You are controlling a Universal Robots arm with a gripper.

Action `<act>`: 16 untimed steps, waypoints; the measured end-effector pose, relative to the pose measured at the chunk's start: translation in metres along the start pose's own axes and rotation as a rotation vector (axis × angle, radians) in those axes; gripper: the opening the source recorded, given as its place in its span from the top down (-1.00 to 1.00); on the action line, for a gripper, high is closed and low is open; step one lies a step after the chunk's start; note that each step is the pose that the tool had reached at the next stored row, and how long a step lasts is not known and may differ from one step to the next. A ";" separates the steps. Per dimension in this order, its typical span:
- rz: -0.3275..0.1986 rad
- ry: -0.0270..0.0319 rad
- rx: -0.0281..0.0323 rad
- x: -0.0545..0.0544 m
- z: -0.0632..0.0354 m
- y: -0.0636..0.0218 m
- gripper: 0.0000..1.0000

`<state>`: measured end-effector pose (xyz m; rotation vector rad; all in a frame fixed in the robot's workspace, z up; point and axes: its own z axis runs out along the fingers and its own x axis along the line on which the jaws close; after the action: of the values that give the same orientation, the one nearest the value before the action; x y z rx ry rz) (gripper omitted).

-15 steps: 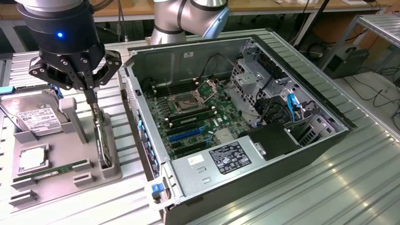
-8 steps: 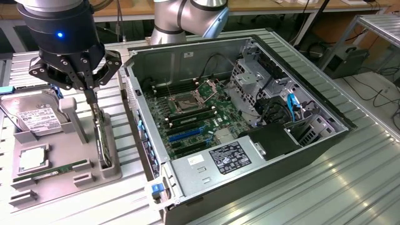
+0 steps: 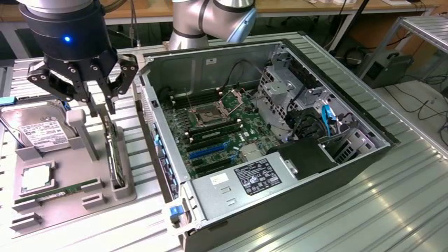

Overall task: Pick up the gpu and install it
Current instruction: 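Pick up the gpu and move the gpu toward the slot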

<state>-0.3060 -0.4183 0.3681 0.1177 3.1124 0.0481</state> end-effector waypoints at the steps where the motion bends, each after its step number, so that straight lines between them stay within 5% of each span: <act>1: 0.000 0.0000 0.0000 0.000 0.0000 0.0000 0.29; 5: 0.000 -0.0001 0.0026 0.002 0.0046 -0.0002 0.15; 16: 0.000 -0.0006 0.0025 0.011 0.0376 -0.0019 0.15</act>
<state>-0.3156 -0.4183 0.3302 0.1176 3.1120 0.0441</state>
